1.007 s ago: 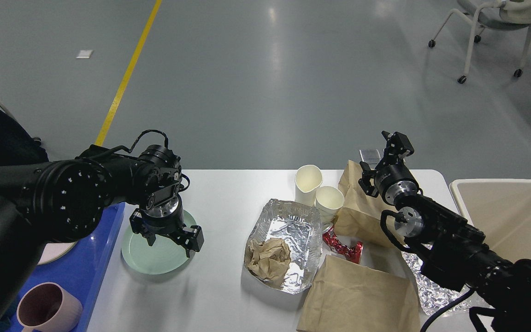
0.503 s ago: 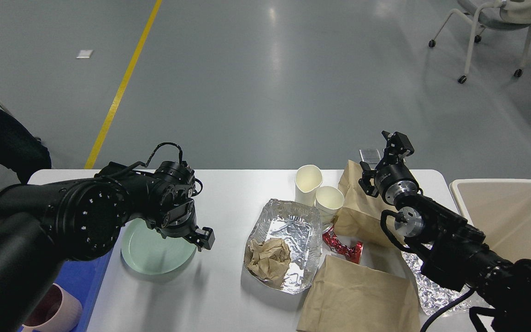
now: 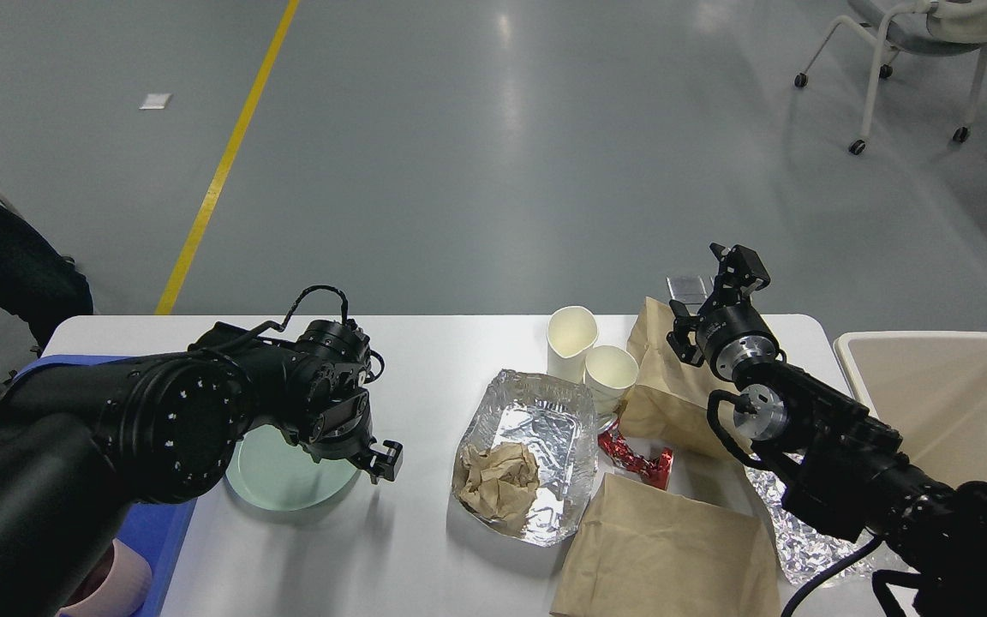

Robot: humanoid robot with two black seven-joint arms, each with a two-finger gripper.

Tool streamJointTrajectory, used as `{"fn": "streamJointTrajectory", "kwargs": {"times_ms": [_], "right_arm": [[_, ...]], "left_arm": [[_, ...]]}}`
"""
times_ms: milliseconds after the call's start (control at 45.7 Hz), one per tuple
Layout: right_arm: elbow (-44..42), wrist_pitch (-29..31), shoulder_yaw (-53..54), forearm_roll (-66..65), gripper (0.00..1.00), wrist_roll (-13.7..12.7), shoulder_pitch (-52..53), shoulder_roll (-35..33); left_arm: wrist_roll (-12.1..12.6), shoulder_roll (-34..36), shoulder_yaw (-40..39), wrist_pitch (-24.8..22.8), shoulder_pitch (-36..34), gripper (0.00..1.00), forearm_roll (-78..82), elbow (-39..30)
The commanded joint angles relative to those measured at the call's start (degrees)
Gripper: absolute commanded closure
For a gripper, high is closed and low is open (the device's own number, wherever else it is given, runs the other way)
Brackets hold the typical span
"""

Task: Tidy desktop
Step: 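Grasp the pale green plate rim with the left gripper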

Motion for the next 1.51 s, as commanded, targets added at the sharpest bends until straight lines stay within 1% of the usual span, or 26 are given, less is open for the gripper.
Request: {"fn": "streamJointTrajectory", "kwargs": {"times_ms": [0,175,416,569,876,919,1007,1073,1488], "right_arm": [[0.0,0.0,0.0,0.0,0.00,0.0,0.0,0.0],[0.0,0.0,0.0,0.0,0.00,0.0,0.0,0.0],[0.0,0.0,0.0,0.0,0.00,0.0,0.0,0.0],[0.0,0.0,0.0,0.0,0.00,0.0,0.0,0.0],[0.0,0.0,0.0,0.0,0.00,0.0,0.1,0.0],[0.0,0.0,0.0,0.0,0.00,0.0,0.0,0.0],[0.0,0.0,0.0,0.0,0.00,0.0,0.0,0.0],[0.0,0.0,0.0,0.0,0.00,0.0,0.0,0.0],[0.0,0.0,0.0,0.0,0.00,0.0,0.0,0.0]], "left_arm": [[0.0,-0.1,-0.1,0.1,0.4,0.27,-0.1,0.1],[0.1,-0.1,-0.6,0.1,0.7,0.32,0.0,0.5],[0.1,-0.1,-1.7,-0.1,1.2,0.43,-0.1,0.5],[0.1,-0.1,-2.0,-0.3,1.3,0.45,0.0,0.5],[0.1,0.0,-2.0,-0.4,1.9,0.46,0.0,0.5],[0.1,0.0,-2.0,-0.6,1.9,0.49,0.0,0.5],[0.2,0.0,-2.0,-1.1,1.9,0.58,0.0,0.5],[0.1,0.0,-2.0,-1.4,1.9,0.61,0.0,0.5],[0.2,0.1,-2.0,-1.8,1.9,0.66,0.0,0.5]]}}
